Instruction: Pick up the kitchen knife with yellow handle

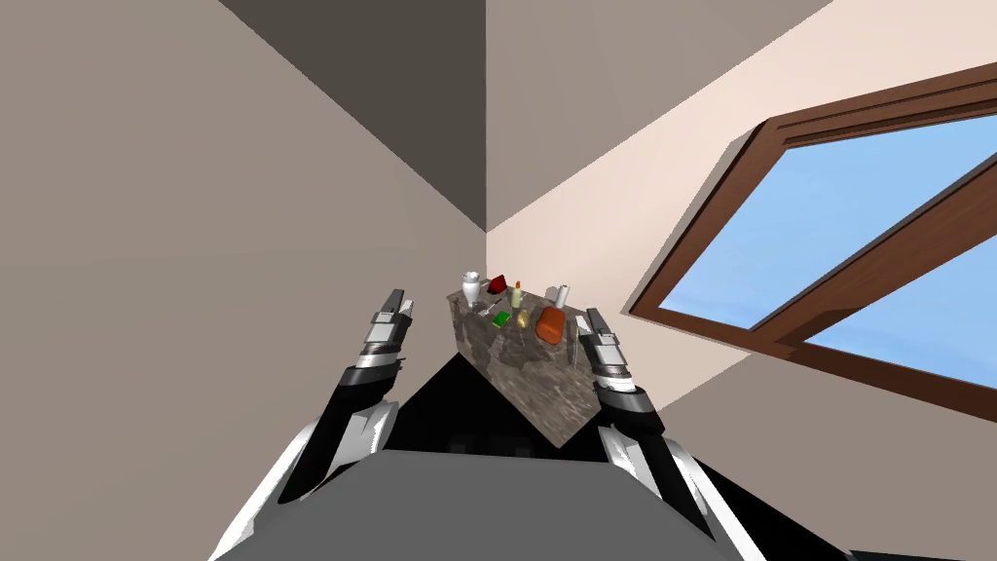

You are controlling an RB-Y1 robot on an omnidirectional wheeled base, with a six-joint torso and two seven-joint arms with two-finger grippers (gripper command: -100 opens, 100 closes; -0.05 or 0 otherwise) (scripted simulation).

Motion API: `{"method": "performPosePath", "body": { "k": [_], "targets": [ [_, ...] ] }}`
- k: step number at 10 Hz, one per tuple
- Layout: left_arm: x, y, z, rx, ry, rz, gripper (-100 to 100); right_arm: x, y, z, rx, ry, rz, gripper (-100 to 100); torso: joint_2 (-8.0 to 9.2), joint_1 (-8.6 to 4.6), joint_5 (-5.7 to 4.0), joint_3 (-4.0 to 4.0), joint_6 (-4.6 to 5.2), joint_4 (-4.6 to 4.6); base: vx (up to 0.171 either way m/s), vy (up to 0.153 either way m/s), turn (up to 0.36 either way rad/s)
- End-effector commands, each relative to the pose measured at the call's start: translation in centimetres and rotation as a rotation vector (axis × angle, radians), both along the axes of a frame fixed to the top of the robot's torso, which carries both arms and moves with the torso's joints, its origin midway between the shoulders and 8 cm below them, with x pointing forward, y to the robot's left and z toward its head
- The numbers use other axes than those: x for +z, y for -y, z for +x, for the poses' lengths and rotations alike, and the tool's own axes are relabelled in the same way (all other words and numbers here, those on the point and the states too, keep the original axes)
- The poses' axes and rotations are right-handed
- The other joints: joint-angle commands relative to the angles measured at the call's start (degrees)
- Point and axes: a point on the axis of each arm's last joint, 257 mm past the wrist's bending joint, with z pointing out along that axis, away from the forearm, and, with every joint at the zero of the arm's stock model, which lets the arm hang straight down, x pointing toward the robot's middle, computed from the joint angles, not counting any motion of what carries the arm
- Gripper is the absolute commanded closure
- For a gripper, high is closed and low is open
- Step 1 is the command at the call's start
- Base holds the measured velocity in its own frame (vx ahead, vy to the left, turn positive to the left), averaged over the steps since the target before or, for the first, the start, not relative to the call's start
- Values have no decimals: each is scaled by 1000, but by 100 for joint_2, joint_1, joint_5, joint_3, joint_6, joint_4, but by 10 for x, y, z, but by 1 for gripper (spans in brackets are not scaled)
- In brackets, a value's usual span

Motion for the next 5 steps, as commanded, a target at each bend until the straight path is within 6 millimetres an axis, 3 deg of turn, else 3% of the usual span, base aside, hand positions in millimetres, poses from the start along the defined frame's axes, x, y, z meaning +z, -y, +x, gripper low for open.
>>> {"method": "performPosePath", "body": {
  "k": [1,5],
  "targets": [
    [0,0,0,0,0,0,0,-3,1,0,-14,0,-67,-100,0,0,0,0,0,0,-84,32,21],
    [0,0,0,0,0,0,0,-23,4,0,-68,1,-374,-100,-20,-13,-3,-10,1,-3,-74,21,68]
  ]
}}
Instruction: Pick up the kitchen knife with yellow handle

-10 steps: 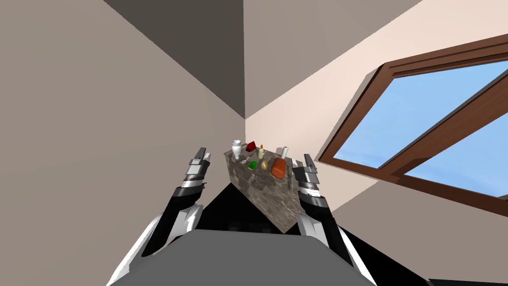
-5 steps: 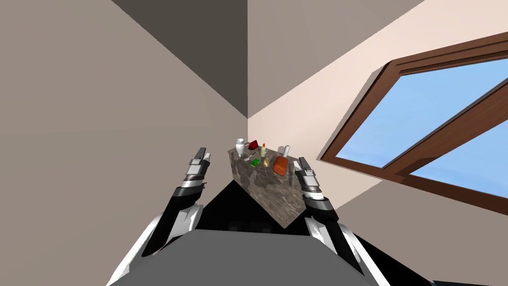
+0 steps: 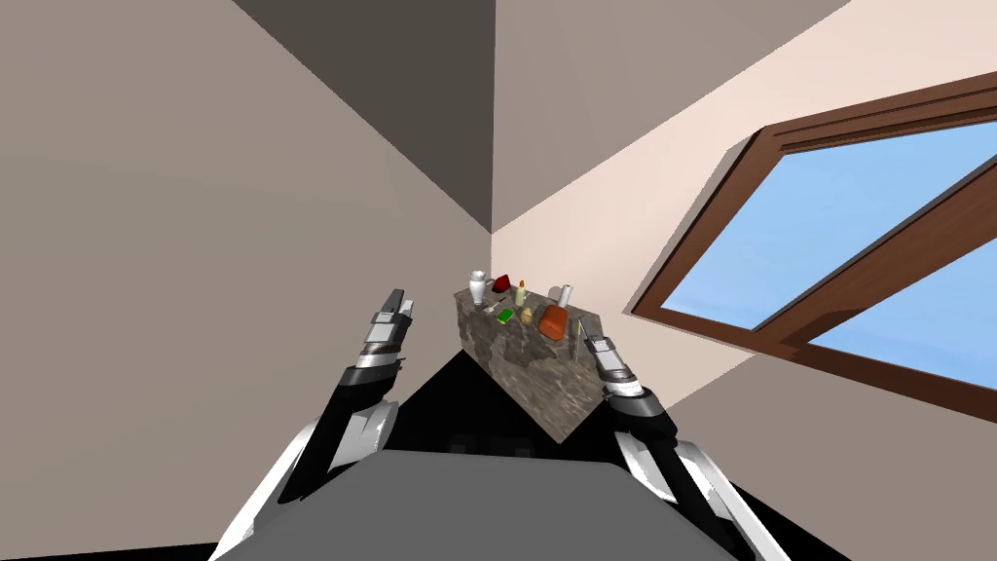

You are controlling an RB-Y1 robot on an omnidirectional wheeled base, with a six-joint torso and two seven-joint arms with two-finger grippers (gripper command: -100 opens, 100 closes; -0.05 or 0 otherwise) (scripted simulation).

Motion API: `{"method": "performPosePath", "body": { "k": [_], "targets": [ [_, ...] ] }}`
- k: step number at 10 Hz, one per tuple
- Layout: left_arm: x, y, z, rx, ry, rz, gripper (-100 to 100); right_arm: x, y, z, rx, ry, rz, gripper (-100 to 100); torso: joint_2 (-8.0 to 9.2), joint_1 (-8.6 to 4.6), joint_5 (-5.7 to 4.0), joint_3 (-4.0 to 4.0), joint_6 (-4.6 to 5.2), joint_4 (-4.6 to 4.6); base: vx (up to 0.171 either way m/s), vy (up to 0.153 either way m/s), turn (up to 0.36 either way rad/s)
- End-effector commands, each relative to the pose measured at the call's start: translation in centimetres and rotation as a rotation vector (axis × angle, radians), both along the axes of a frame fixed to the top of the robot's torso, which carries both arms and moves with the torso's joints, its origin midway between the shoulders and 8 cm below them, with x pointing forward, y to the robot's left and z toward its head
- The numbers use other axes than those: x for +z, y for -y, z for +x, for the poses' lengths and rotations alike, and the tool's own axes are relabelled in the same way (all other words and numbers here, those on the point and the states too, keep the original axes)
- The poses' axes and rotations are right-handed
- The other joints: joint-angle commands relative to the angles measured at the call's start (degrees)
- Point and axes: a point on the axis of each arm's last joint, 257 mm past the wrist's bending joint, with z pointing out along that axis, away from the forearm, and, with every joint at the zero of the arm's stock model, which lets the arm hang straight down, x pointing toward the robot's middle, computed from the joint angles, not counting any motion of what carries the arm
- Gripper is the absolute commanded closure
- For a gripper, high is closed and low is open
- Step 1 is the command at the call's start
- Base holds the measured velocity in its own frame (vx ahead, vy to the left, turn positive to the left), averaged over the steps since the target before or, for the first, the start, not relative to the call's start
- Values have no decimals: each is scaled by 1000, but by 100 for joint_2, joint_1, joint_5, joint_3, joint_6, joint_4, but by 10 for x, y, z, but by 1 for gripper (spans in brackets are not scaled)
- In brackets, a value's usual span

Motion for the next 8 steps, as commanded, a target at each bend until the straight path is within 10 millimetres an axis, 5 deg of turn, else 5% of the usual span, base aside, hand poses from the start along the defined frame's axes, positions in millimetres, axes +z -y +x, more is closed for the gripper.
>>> {"method": "performPosePath", "body": {
  "k": [1,8],
  "targets": [
    [0,0,0,0,0,0,0,-5,-1,0,-10,0,-71,-100,0,0,0,0,0,0,-59,20,42],
    [0,0,0,0,0,0,0,-47,6,-1,-41,10,-541,-100,-5,-6,-1,-2,2,-1,-59,18,71]
  ]
}}
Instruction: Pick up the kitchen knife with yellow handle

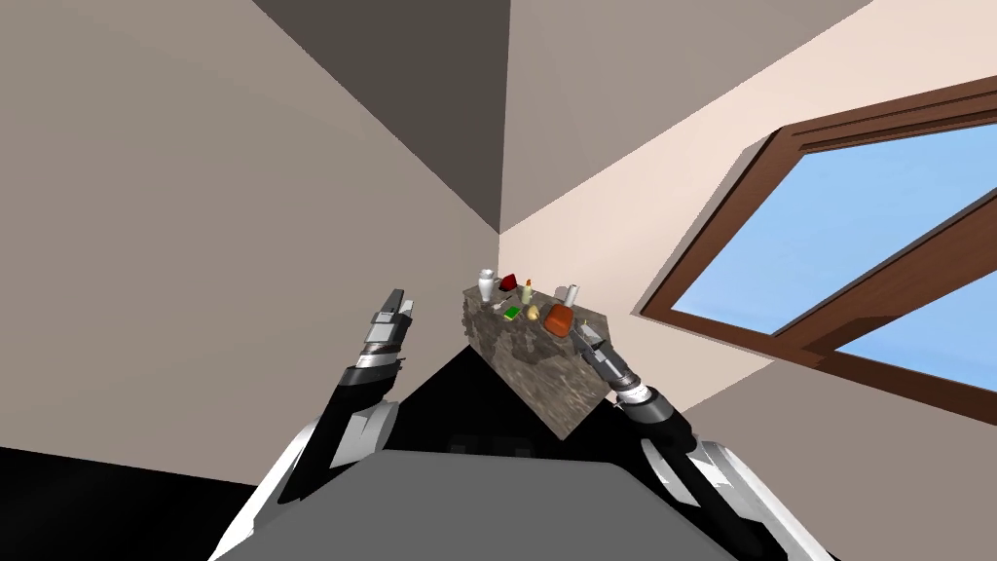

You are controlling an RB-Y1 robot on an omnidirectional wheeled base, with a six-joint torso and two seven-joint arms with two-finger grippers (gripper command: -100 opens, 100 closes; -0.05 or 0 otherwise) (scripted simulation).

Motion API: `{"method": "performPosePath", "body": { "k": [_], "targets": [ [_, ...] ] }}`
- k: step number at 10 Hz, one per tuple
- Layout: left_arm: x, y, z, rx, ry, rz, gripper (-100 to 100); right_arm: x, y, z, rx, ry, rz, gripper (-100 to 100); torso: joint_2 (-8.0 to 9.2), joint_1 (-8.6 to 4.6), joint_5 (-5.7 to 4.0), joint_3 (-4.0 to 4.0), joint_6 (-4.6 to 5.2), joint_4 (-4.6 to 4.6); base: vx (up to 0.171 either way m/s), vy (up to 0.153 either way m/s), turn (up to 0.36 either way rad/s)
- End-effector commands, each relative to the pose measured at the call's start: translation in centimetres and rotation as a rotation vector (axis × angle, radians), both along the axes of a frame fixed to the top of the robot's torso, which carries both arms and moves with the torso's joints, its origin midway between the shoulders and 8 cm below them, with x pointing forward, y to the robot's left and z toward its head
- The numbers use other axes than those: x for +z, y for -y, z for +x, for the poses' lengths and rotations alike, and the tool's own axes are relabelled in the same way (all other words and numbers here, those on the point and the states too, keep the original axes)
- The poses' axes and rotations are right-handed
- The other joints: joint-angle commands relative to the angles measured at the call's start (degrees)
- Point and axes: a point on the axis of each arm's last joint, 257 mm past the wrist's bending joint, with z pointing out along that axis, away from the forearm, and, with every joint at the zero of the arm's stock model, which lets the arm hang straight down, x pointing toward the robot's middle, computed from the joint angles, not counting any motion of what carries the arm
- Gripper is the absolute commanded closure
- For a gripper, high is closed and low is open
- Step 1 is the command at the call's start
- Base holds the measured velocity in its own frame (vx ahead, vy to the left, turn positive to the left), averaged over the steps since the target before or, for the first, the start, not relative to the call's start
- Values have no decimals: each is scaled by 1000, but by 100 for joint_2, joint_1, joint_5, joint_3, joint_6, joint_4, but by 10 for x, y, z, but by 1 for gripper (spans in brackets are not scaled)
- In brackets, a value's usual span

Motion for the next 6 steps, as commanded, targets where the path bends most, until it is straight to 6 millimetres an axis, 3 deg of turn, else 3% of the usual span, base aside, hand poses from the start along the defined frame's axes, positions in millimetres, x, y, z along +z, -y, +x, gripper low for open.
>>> {"method": "performPosePath", "body": {
  "k": [1,6],
  "targets": [
    [0,0,0,0,0,0,0,-9,-1,-1,-1,-2,-85,-100,0,0,0,0,0,0,-48,8,59],
    [0,0,0,0,0,0,0,-41,6,-2,10,-10,-349,-100,-12,-5,-1,-7,0,-3,-34,5,66]
  ]
}}
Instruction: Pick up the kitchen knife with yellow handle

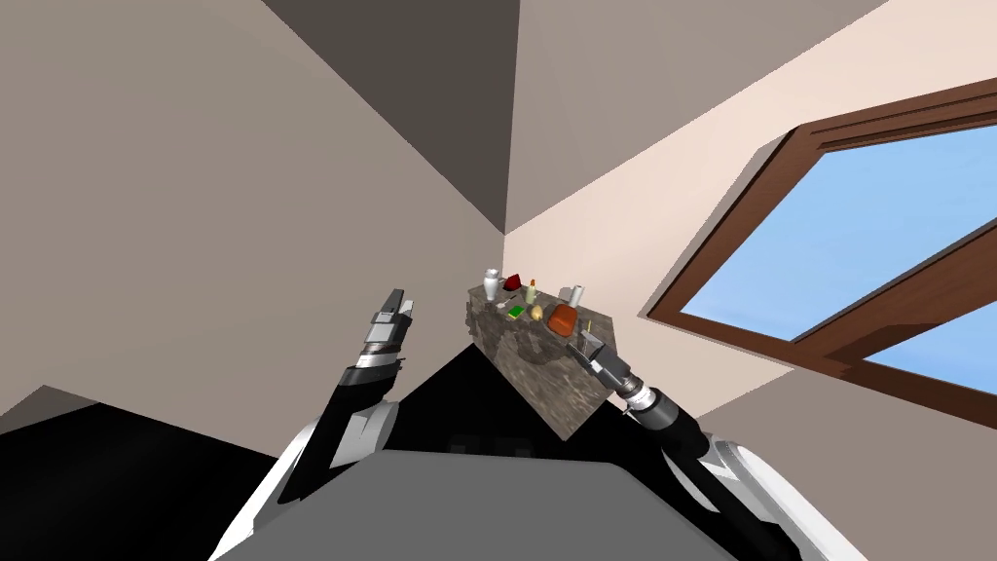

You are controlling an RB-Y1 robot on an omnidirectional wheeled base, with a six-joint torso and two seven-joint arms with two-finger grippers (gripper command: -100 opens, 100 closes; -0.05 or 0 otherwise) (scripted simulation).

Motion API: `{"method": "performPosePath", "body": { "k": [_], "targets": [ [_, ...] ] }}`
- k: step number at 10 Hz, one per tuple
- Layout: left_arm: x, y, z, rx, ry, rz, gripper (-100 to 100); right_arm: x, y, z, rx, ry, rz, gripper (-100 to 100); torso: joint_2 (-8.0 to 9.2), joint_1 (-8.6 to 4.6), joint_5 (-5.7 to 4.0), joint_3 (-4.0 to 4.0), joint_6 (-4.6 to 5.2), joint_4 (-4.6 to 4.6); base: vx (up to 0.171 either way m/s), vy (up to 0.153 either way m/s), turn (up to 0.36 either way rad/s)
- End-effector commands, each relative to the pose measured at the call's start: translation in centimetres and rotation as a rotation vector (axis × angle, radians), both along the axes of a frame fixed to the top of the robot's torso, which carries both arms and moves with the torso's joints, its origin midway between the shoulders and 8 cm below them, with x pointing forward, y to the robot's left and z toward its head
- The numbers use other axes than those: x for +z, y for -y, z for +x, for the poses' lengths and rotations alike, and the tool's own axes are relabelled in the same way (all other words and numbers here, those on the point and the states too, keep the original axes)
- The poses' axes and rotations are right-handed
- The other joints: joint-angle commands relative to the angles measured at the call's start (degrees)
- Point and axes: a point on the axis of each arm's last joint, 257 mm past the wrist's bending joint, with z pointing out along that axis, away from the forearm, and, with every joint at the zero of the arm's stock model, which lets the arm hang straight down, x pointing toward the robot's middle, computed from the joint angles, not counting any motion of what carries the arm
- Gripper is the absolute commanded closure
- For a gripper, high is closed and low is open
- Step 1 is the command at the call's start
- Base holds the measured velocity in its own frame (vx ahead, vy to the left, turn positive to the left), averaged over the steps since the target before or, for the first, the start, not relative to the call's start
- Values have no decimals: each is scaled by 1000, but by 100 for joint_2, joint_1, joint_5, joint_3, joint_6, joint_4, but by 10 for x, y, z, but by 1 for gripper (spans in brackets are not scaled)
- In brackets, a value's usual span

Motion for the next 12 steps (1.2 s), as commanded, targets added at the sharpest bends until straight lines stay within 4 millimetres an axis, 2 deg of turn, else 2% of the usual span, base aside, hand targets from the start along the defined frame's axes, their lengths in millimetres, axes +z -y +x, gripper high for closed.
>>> {"method": "performPosePath", "body": {
  "k": [1,3,6,8,9,12],
  "targets": [
    [0,0,0,0,0,0,0,-13,6,-2,15,0,-120,-100,0,0,0,0,0,0,-36,5,90],
    [0,0,0,0,0,0,0,-21,5,-1,14,-11,-161,-100,0,0,0,0,0,0,-26,2,31],
    [0,0,0,0,0,0,0,-48,18,-6,56,-20,-374,-100,-6,-2,-1,-3,0,-1,-23,-1,104],
    [0,0,0,0,0,0,0,-58,19,-6,55,-34,-419,-100,-5,-3,-1,-3,0,-1,-15,-4,24],
    [0,0,0,0,0,0,0,-70,27,-9,83,-39,-512,-100,-9,-1,-1,-5,1,-2,-10,0,109],
    [0,0,0,0,0,0,0,-92,39,-14,117,-62,-650,-100,-11,-6,-1,-6,-2,-2,-10,-9,90]
  ]
}}
